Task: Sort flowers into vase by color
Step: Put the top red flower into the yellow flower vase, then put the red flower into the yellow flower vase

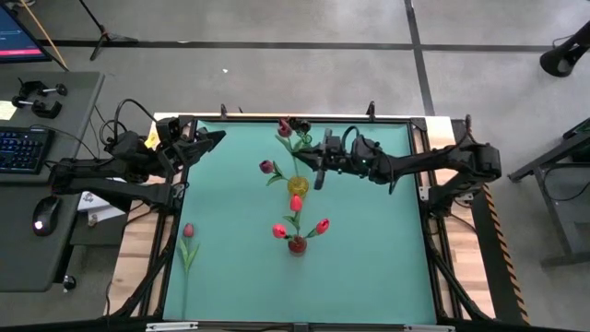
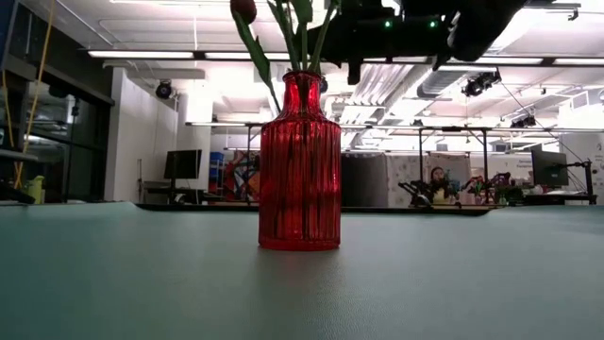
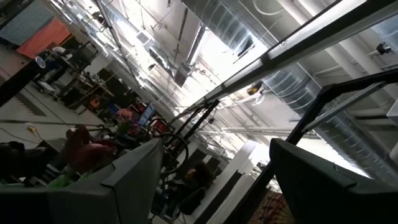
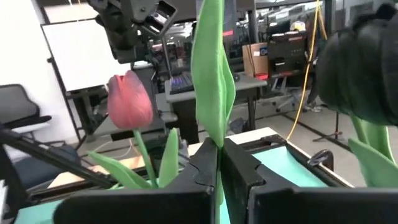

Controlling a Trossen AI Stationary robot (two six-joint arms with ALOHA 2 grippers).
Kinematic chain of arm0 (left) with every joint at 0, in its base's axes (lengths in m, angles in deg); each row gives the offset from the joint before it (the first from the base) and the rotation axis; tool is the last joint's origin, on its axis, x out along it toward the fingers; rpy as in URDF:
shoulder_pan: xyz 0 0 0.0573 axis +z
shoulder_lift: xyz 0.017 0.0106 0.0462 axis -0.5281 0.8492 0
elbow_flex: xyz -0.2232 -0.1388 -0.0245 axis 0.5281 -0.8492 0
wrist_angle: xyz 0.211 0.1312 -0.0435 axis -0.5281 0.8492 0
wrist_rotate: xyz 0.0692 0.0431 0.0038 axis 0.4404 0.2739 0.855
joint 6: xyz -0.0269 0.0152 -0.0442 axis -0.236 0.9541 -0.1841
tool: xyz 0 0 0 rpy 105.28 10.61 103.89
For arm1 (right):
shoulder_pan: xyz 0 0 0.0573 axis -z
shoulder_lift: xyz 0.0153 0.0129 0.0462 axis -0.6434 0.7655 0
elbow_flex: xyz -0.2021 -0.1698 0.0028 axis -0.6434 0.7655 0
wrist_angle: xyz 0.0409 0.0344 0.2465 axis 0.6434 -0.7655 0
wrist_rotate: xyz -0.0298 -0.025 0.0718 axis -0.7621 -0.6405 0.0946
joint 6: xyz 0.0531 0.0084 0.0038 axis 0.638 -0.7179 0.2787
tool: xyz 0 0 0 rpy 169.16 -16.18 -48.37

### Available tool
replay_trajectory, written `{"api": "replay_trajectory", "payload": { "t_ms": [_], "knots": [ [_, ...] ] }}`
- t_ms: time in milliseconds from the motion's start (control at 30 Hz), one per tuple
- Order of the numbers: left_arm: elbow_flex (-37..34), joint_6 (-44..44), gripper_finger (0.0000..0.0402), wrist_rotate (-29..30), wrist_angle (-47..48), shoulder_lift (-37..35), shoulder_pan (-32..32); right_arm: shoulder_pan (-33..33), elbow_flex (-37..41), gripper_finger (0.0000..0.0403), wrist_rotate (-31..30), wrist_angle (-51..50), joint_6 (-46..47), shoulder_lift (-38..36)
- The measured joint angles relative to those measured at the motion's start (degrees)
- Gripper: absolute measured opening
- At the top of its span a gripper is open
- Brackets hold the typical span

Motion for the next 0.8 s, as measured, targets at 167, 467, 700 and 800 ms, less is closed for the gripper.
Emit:
{"api": "replay_trajectory", "payload": {
  "t_ms": [167,467,700,800],
  "knots": [
    [0.0,-0.1,0.0285,0.0,0.0,0.0,0.0,0.0,0.0,0.0042,0.5,-8.5,3.8,-4.0],
    [0.0,-0.1,0.0285,0.0,0.0,0.0,0.0,-0.9,0.0,0.024,2.2,-17.0,7.4,-9.5],
    [0.0,0.0,0.0285,0.0,0.0,0.0,0.0,-0.7,0.0,0.0341,4.2,-30.8,6.5,-19.4],
    [0.0,0.9,0.0285,0.0,0.0,0.0,0.0,-0.6,0.0,0.0356,3.4,-34.7,6.7,-24.6]
  ]
}}
